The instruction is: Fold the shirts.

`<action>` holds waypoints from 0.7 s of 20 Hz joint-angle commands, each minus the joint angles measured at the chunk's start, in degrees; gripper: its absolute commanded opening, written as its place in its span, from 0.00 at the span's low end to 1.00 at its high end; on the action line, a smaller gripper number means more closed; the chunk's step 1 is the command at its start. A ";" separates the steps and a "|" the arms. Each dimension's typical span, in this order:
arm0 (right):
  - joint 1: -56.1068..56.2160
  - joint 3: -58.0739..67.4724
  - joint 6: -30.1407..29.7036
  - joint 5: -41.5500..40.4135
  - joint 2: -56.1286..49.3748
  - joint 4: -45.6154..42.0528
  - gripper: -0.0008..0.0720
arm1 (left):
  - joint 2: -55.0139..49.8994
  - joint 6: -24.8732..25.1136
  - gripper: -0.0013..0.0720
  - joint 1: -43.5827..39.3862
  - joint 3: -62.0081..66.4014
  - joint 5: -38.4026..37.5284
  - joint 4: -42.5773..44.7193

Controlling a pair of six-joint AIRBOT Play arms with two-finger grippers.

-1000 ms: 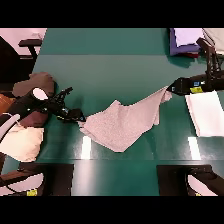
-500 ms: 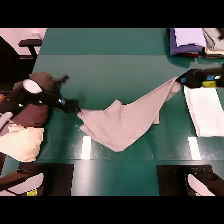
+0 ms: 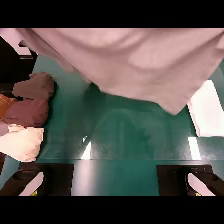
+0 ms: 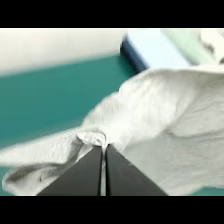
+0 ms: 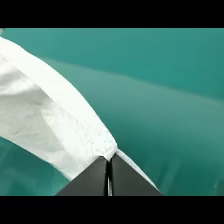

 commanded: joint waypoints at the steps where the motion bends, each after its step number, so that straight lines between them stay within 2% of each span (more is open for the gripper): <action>1: -0.28 10.38 -0.11 2.40 -0.02 -0.24 0.03 | 3.58 -0.20 0.04 0.37 13.35 0.79 0.17; 6: -0.28 14.73 1.53 3.02 -0.02 -6.14 0.03 | 3.52 -1.42 0.04 0.37 19.74 4.76 3.63; 9: -0.28 10.62 2.73 3.13 -0.31 -6.16 0.03 | 1.68 -4.74 0.04 0.37 17.51 1.64 10.84; 11: -0.28 8.04 4.68 3.87 -2.32 -7.80 0.03 | -1.62 -4.85 0.04 0.37 13.86 -0.90 11.21; 14: 0.13 7.06 6.47 10.58 -10.23 -9.14 0.03 | -9.44 -4.72 0.04 0.37 6.60 -5.99 10.64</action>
